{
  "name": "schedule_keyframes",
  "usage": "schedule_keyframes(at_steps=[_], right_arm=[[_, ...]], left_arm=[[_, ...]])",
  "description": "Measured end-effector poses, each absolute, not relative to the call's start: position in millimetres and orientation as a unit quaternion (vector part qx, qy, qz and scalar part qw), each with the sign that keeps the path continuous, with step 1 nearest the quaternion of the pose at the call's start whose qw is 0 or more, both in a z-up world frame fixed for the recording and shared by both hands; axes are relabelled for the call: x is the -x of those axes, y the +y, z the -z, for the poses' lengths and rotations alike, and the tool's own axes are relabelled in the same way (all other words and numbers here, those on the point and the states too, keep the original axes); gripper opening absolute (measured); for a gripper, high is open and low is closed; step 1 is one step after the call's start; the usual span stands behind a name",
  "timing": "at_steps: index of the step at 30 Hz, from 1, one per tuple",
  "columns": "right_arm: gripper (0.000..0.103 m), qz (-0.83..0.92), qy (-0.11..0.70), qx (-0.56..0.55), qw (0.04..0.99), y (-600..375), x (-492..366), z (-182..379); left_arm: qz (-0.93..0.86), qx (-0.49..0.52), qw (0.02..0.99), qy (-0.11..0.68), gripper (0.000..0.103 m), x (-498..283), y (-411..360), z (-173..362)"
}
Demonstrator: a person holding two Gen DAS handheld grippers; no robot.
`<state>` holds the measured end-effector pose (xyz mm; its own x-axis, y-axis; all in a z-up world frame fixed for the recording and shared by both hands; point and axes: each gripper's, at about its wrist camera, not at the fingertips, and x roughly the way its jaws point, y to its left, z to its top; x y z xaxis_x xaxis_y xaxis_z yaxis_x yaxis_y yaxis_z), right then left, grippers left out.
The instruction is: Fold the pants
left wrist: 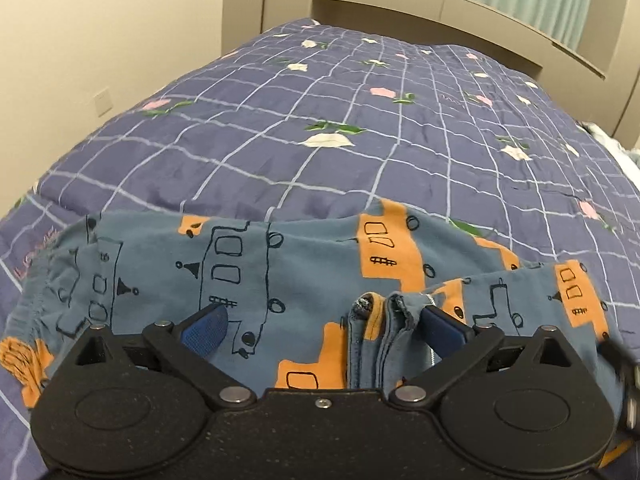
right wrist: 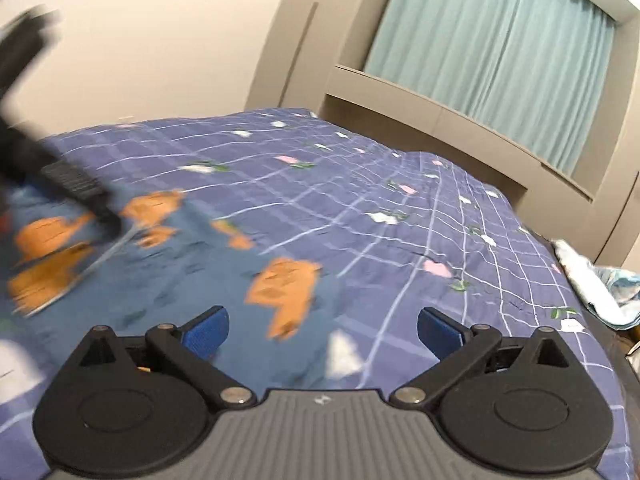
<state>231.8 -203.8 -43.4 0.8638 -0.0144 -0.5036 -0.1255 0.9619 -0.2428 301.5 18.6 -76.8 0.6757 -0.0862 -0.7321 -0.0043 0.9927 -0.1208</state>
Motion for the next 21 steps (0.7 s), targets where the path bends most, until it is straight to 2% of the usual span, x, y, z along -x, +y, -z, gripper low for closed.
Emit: schedule_keyframes(at_steps=[8, 14, 21], right_arm=[[0.103, -0.009, 0.317, 0.101, 0.943, -246.3, -293.8, 71.9], [0.103, 0.000, 0.287, 0.114, 0.951, -245.7, -250.6, 62.7], [0.103, 0.000, 0.291, 0.143, 0.946, -236.5, -182.7, 62.1]], left_arm=[[0.021, 0.042, 0.919, 0.391, 0.103, -299.8, 14.7, 84.3], [0.015, 0.026, 0.914, 0.404, 0.102, -291.7, 11.6, 77.9], [0.001, -0.025, 0.913, 0.407, 0.102, -260.0, 8.3, 78.7]])
